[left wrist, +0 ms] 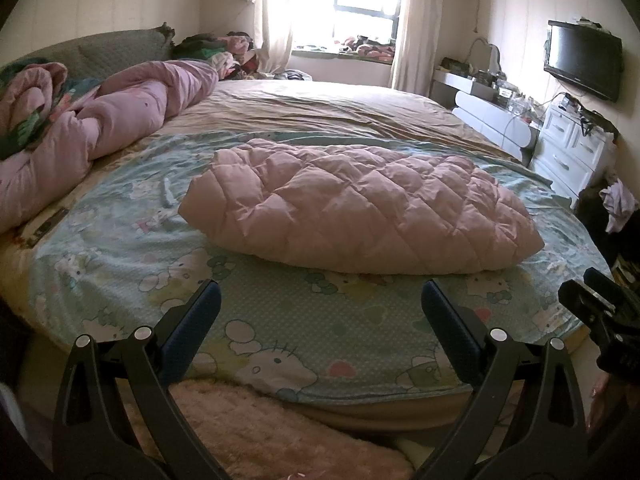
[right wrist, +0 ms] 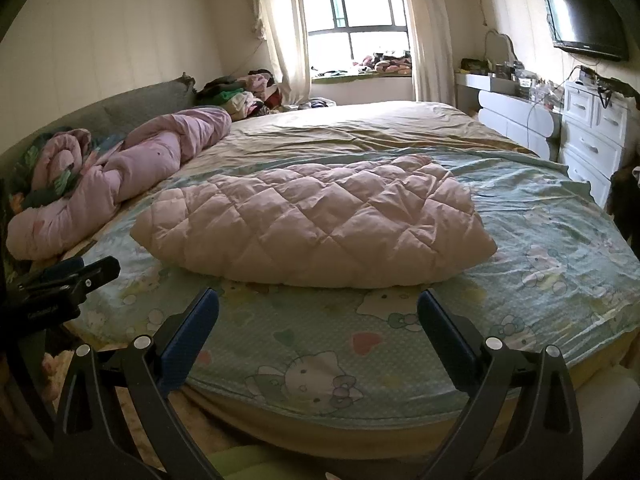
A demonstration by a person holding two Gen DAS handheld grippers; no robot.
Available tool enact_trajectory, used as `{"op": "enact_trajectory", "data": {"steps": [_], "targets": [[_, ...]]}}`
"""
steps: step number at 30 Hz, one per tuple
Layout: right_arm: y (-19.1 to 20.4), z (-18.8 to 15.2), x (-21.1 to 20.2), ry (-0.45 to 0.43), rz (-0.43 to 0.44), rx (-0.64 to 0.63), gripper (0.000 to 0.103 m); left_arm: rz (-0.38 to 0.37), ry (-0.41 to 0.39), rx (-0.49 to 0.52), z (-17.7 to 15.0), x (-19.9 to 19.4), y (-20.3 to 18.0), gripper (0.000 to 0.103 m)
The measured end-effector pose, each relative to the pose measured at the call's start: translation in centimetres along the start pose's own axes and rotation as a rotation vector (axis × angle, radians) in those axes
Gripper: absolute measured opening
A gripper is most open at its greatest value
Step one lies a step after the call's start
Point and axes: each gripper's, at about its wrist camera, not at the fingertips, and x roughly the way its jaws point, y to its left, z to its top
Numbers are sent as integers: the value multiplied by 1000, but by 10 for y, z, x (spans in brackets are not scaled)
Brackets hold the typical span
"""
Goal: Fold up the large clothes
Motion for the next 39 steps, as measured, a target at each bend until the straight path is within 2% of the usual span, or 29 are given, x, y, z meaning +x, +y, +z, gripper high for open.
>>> {"op": "enact_trajectory", "data": {"steps": [39], "targets": [[3, -1, 0, 5, -1, -3, 99, 13, 15, -8, -3, 1, 4, 94]]}}
